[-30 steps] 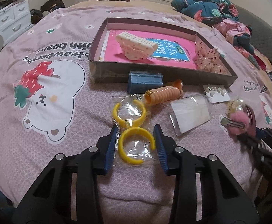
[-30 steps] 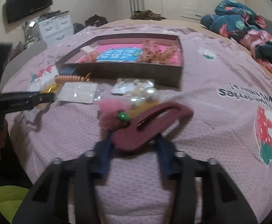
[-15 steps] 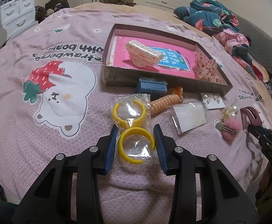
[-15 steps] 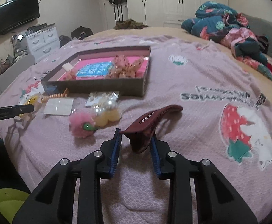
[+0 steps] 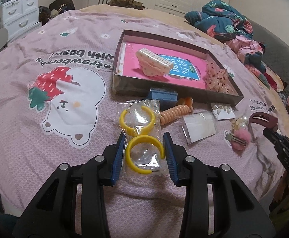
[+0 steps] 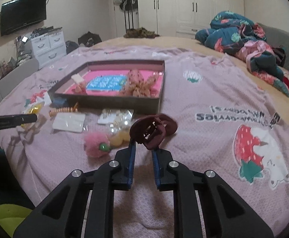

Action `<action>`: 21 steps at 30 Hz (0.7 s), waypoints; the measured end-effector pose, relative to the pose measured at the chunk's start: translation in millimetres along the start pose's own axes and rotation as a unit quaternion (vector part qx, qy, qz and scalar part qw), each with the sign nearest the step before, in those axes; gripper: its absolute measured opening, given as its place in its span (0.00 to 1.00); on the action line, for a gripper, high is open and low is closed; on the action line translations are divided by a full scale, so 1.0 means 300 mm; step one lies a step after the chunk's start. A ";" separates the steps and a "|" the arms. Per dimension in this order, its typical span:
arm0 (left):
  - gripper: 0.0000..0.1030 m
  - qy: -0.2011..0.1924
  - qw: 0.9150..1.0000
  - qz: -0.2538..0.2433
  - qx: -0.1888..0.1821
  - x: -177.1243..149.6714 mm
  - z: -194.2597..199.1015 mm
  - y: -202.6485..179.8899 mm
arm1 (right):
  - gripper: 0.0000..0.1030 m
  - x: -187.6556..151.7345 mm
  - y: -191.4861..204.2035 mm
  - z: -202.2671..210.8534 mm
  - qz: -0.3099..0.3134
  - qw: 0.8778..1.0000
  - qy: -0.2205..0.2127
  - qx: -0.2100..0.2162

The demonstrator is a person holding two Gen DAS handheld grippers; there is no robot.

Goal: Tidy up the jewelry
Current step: 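Carry the yellow hair ties and maroon clip over the box with both tools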

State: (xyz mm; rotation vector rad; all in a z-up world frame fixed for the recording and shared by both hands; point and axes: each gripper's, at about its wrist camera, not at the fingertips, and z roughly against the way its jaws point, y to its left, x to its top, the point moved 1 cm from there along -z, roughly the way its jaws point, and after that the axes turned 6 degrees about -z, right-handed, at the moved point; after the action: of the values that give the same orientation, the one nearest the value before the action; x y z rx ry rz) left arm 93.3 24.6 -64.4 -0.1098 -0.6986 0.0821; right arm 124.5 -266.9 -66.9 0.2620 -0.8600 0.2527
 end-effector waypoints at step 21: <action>0.29 -0.004 1.000 0.011 -0.016 0.021 0.000 0.019 | 0.49 0.090 0.004 -0.191 0.032 0.999 0.008 -0.033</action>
State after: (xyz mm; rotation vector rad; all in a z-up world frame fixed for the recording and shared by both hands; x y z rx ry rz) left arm 97.9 30.9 -61.1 -0.1488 -0.7068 0.0931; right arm 181.6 -244.1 -81.7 0.1709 -0.8600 0.2846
